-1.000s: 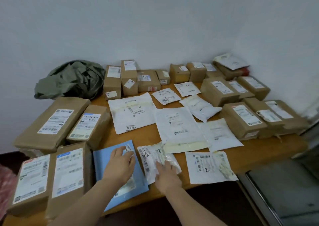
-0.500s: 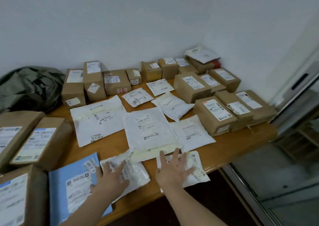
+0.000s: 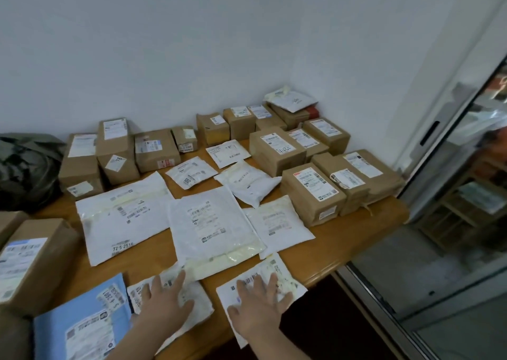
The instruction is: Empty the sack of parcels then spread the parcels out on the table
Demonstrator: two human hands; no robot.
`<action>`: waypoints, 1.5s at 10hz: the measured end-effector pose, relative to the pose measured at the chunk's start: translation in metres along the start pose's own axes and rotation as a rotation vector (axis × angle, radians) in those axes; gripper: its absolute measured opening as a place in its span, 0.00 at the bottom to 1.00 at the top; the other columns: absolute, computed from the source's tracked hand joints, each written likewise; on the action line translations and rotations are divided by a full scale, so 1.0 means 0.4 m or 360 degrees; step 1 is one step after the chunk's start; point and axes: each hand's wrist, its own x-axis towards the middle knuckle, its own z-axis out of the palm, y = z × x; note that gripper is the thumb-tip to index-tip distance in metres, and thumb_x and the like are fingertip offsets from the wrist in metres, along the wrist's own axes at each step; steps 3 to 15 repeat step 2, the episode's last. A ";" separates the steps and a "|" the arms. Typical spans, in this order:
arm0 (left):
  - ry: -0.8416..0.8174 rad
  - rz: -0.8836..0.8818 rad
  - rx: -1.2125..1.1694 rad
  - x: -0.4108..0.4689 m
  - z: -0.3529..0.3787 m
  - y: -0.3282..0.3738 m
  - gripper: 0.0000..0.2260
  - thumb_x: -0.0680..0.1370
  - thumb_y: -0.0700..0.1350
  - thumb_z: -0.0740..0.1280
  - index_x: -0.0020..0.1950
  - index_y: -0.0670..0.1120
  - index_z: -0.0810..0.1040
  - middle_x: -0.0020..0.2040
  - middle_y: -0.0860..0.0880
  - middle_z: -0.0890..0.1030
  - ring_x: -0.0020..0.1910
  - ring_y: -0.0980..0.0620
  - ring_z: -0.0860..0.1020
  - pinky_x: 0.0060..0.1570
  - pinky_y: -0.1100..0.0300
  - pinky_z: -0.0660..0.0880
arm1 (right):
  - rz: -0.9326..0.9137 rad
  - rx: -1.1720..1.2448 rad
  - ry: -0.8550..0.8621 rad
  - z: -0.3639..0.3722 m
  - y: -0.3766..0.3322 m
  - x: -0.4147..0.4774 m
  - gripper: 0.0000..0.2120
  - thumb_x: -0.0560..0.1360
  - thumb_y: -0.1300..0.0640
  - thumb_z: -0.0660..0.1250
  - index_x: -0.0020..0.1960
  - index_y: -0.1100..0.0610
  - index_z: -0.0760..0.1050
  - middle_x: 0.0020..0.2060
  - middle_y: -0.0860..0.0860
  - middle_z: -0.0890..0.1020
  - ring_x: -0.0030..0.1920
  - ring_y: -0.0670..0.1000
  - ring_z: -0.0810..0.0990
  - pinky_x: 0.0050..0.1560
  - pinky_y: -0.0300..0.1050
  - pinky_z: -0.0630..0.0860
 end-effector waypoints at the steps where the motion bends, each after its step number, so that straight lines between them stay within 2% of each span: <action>1: -0.0014 0.0059 0.0039 -0.011 -0.051 0.020 0.31 0.79 0.61 0.55 0.77 0.58 0.42 0.77 0.41 0.47 0.76 0.38 0.46 0.74 0.46 0.50 | -0.0018 -0.0013 0.0040 -0.037 0.006 -0.020 0.30 0.78 0.39 0.51 0.77 0.43 0.47 0.77 0.55 0.46 0.75 0.63 0.37 0.70 0.66 0.37; 2: -0.0064 0.0101 -0.0048 -0.005 -0.092 0.014 0.32 0.78 0.61 0.57 0.76 0.61 0.43 0.78 0.43 0.46 0.76 0.40 0.43 0.73 0.42 0.53 | -0.0045 0.0103 -0.0082 -0.069 -0.001 -0.040 0.31 0.77 0.38 0.52 0.77 0.42 0.46 0.77 0.53 0.49 0.76 0.60 0.43 0.73 0.62 0.46; 15: -0.0064 0.0101 -0.0048 -0.005 -0.092 0.014 0.32 0.78 0.61 0.57 0.76 0.61 0.43 0.78 0.43 0.46 0.76 0.40 0.43 0.73 0.42 0.53 | -0.0045 0.0103 -0.0082 -0.069 -0.001 -0.040 0.31 0.77 0.38 0.52 0.77 0.42 0.46 0.77 0.53 0.49 0.76 0.60 0.43 0.73 0.62 0.46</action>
